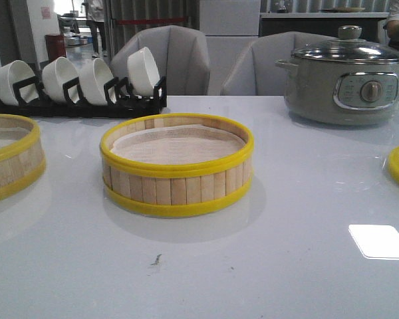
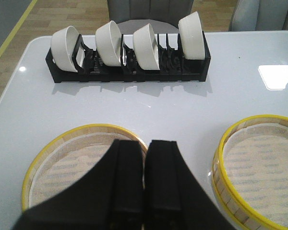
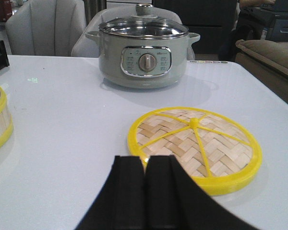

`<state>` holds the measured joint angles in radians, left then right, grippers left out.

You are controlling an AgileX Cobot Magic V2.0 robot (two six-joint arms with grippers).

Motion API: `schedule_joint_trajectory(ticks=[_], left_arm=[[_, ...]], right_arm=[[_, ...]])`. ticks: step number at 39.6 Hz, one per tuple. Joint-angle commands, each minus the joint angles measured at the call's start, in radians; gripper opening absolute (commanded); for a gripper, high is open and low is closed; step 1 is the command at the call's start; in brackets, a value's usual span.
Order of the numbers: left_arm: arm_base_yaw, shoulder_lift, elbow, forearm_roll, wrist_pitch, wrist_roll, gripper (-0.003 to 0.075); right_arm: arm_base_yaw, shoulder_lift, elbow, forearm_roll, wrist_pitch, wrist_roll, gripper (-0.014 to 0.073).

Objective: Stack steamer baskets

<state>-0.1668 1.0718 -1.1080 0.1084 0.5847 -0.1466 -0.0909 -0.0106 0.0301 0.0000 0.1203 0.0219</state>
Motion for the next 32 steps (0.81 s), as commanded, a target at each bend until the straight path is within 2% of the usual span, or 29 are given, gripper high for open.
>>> schedule_joint_trajectory(ticks=[1, 19, 25, 28, 32], left_arm=[[-0.001, -0.016, -0.038, 0.006, -0.066, -0.001, 0.0086], [-0.001, -0.016, -0.038, 0.004, -0.044, -0.001, 0.0086], [-0.001, -0.016, -0.038, 0.024, -0.014, -0.001, 0.0086], [-0.001, -0.016, -0.038, 0.028, 0.007, -0.001, 0.0086], [-0.001, -0.016, -0.038, 0.03, 0.016, -0.001, 0.0086]], right_arm=[[0.002, -0.021, -0.015, -0.01, -0.087, -0.008, 0.0029], [0.0, -0.021, -0.015, -0.01, -0.097, -0.008, 0.0029], [0.0, -0.021, -0.015, -0.008, -0.215, -0.003, 0.0029], [0.0, -0.021, -0.025, 0.007, -0.269, 0.055, 0.0029], [0.0, -0.018, -0.096, 0.01, -0.149, 0.126, 0.0029]])
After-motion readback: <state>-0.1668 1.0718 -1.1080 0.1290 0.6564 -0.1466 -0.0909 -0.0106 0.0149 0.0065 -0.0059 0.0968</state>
